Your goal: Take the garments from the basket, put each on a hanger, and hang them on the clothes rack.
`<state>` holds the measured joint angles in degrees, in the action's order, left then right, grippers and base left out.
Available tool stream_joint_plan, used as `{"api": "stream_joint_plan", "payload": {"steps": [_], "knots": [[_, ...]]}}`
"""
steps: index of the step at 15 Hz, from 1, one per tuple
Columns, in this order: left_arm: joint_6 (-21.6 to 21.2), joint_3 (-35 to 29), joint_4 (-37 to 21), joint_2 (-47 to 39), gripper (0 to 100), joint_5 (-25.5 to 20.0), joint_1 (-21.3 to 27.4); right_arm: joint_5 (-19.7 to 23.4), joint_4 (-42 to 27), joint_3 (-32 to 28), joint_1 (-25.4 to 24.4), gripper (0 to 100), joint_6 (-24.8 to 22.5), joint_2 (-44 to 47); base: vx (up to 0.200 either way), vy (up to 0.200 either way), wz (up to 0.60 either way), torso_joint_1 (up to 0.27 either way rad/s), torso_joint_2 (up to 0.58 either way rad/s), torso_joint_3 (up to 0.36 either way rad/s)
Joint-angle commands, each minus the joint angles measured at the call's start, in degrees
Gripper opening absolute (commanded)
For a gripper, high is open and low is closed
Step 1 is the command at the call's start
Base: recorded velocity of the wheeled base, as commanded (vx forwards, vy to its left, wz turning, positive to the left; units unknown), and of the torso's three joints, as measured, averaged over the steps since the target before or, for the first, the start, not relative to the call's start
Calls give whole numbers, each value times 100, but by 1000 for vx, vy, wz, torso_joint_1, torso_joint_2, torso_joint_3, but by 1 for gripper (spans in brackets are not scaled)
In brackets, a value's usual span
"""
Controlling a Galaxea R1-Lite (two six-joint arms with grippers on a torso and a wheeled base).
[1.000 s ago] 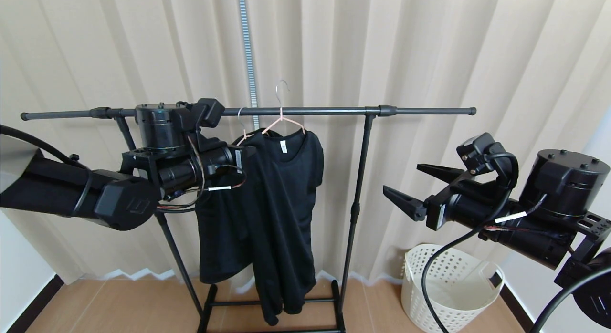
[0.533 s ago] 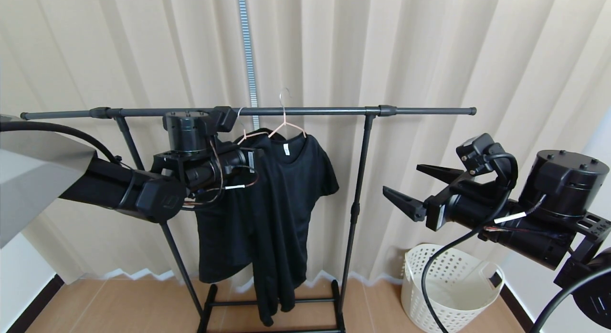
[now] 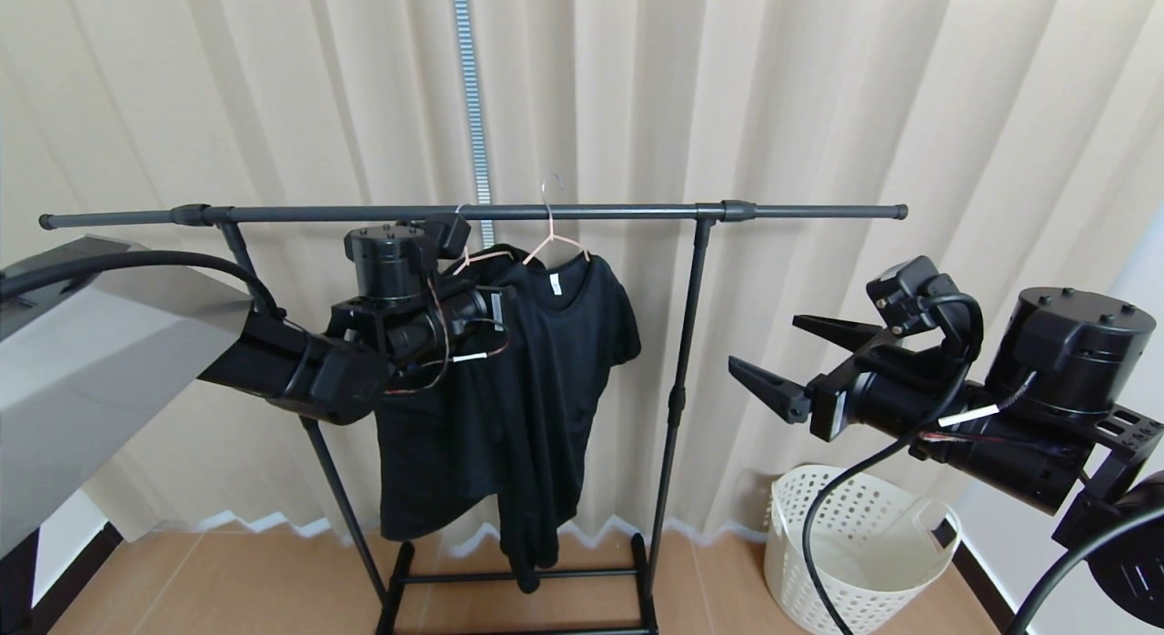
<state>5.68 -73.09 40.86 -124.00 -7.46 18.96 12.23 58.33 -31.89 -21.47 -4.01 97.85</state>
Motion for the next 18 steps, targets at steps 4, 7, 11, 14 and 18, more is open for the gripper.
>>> {"api": "stream_joint_plan", "payload": {"steps": [4,7,11,14,18], "knots": [[74,-196,36,-291,0,113,12,-1,3,16,2,100,-12,6,0,0,0,0,0,0],[74,-29,53,-300,0,122,12,-1,3,16,2,100,-12,6,0,0,0,0,0,0],[74,120,256,-405,0,122,12,-1,3,16,2,100,-12,6,0,0,0,0,0,0],[74,120,256,-397,100,113,12,-1,3,16,2,100,-12,14,0,0,0,0,0,0],[65,120,256,-388,100,122,3,-1,3,7,2,100,-12,6,0,0,0,0,0,0]]}}
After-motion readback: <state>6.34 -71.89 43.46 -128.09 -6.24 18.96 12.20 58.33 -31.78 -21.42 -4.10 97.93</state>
